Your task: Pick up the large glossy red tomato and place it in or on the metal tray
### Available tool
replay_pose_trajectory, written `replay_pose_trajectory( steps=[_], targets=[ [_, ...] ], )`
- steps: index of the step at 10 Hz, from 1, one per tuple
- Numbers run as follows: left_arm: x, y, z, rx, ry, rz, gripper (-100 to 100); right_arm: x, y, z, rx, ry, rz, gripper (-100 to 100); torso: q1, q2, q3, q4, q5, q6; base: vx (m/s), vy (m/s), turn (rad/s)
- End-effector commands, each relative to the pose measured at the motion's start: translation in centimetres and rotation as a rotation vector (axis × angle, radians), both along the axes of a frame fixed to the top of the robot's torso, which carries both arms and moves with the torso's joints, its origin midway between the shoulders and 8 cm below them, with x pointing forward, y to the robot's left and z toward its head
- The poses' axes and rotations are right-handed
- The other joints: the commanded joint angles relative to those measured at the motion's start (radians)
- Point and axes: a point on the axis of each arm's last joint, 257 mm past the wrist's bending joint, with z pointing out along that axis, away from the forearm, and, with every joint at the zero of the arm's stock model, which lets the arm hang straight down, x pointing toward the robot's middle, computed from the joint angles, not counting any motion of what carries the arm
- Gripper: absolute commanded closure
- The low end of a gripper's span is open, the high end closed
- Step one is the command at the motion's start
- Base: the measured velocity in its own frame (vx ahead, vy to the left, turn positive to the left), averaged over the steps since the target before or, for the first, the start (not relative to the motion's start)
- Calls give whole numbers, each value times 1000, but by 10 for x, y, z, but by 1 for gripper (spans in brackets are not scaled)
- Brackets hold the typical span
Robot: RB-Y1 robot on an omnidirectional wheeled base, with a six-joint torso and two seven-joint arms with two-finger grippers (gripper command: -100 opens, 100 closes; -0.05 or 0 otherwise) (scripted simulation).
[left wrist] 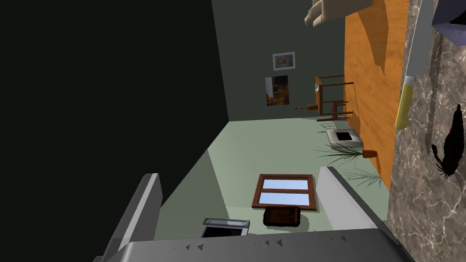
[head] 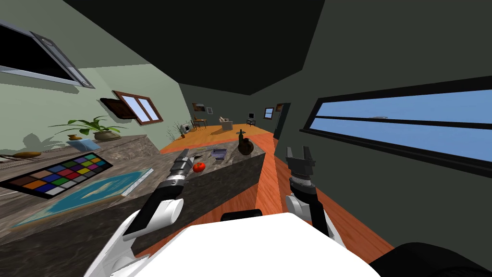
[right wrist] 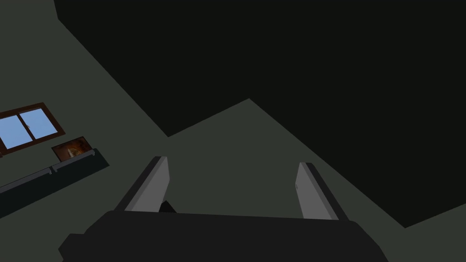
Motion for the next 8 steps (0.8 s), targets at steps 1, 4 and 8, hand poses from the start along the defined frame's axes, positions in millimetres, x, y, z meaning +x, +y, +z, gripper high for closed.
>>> replay_pose_trajectory(
  steps=[1,4,8],
  targets=[
    [3,10,-14,-17,51,21,-100,0,0,0,0,0,0,0,0,0,0,0,0,0,12,-13,36],
    [7,25,-40,-56,147,49,-100,0,0,0,0,0,0,0,0,-1,-1,0,0,0,19,-15,26],
    [9,33,-64,-93,229,64,-100,0,0,0,0,0,0,0,1,-1,-1,0,0,0,19,-2,7]
  ],
)
